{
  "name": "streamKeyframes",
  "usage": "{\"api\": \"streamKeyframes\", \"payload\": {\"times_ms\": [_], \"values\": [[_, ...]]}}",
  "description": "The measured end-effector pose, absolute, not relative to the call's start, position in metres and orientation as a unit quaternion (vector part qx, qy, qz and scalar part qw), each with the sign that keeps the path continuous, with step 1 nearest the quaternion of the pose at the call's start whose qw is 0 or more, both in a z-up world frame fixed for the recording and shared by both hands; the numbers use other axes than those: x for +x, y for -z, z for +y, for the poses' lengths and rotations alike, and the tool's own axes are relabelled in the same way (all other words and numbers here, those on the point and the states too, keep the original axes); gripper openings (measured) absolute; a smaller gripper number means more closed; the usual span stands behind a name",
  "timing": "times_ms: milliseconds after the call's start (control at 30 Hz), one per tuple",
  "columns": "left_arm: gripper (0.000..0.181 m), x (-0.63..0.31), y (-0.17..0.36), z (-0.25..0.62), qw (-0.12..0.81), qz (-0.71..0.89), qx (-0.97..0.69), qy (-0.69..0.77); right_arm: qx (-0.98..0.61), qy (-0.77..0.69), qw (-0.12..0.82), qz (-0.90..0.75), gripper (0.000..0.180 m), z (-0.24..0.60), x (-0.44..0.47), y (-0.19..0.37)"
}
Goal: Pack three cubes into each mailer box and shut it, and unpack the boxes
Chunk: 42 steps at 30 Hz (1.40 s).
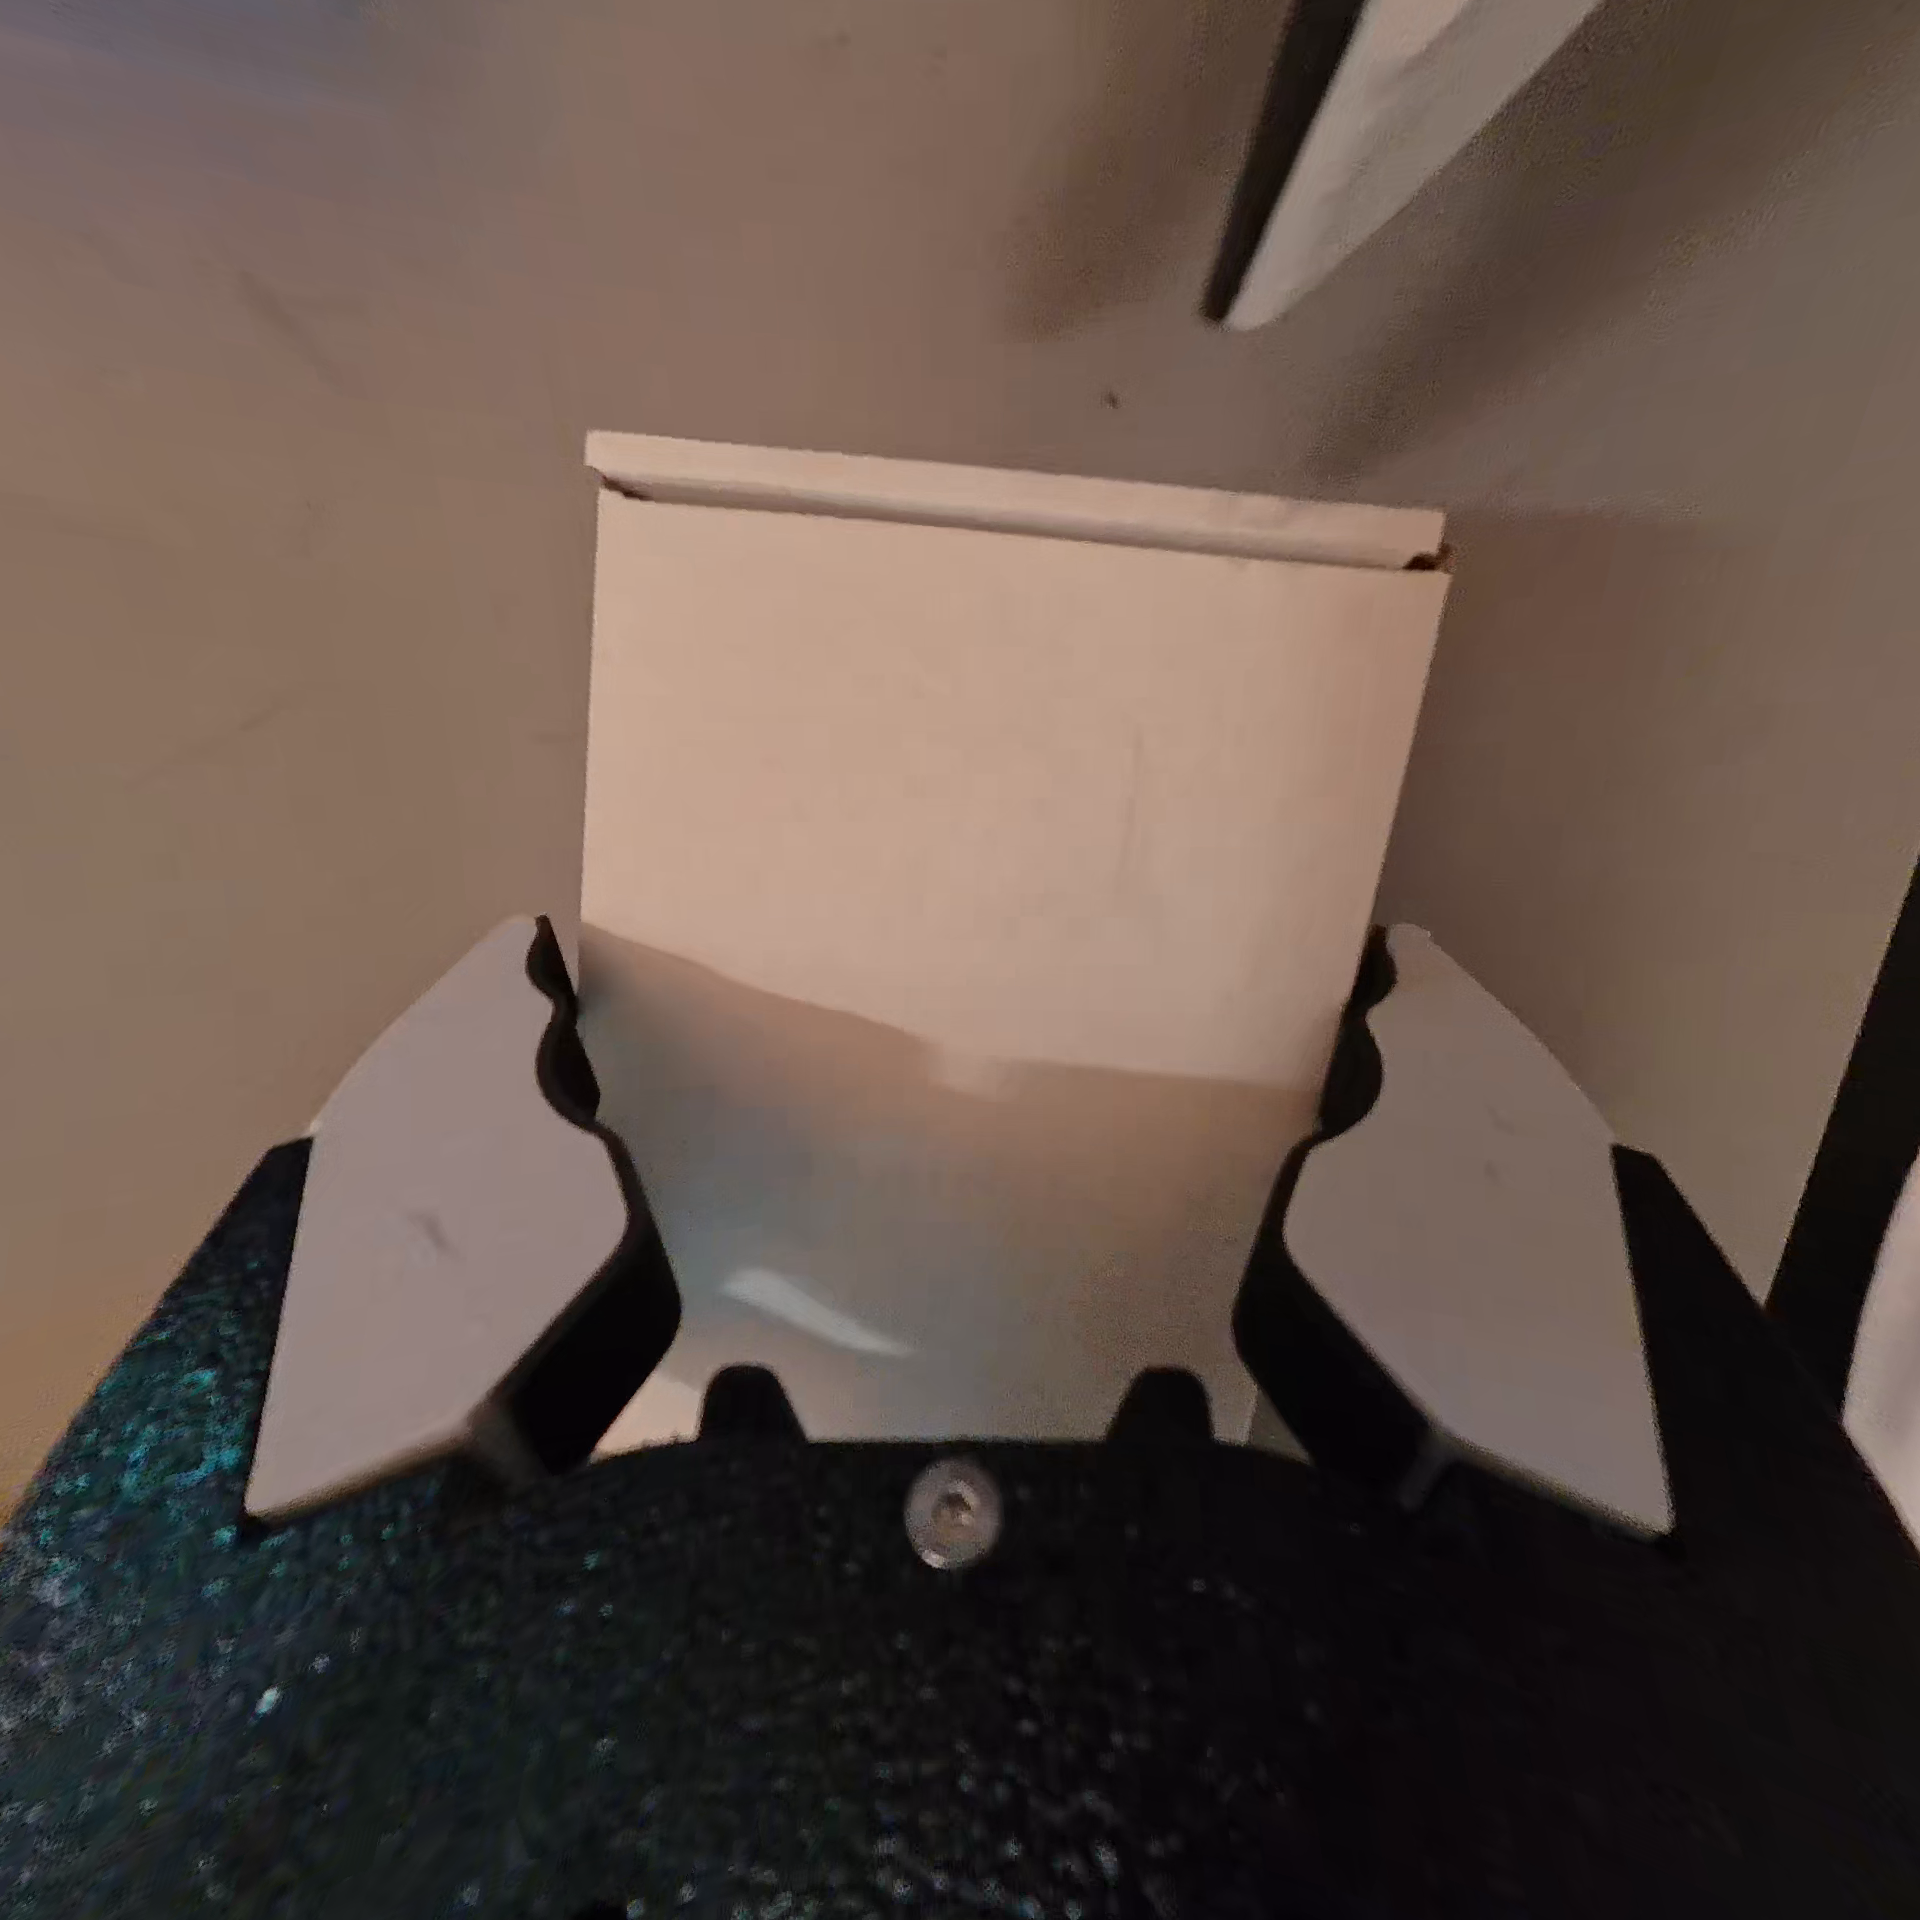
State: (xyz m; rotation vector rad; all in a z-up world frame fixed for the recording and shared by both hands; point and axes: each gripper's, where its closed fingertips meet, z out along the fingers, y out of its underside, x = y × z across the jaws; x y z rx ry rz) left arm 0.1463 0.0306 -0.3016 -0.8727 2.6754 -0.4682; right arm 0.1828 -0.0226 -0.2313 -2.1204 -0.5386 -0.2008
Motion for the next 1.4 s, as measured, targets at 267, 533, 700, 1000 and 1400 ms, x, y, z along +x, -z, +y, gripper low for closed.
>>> {"api": "streamKeyframes", "payload": {"times_ms": [267,533,700,1000,1400], "values": [[0.099,0.143,0.240,0.028,0.251,0.853,-0.318,0.329,-0.851,0.003,0.502,-0.153,0.000,0.001,0.174,0.222],[0.068,0.116,0.212,0.092,0.346,0.776,-0.387,0.359,-0.873,-0.081,0.472,-0.096,0.000,0.008,0.158,0.228],[0.058,0.091,0.228,0.112,0.353,0.750,-0.404,0.386,-0.894,-0.064,0.438,-0.062,0.000,0.006,0.170,0.244],[0.024,0.083,0.224,0.120,0.336,0.700,-0.437,0.454,-0.882,-0.226,0.411,0.047,0.000,0.003,0.161,0.256],[0.065,0.089,0.200,0.100,0.329,0.739,-0.336,0.482,-0.835,-0.340,0.425,0.076,0.000,-0.018,0.173,0.258]]}}
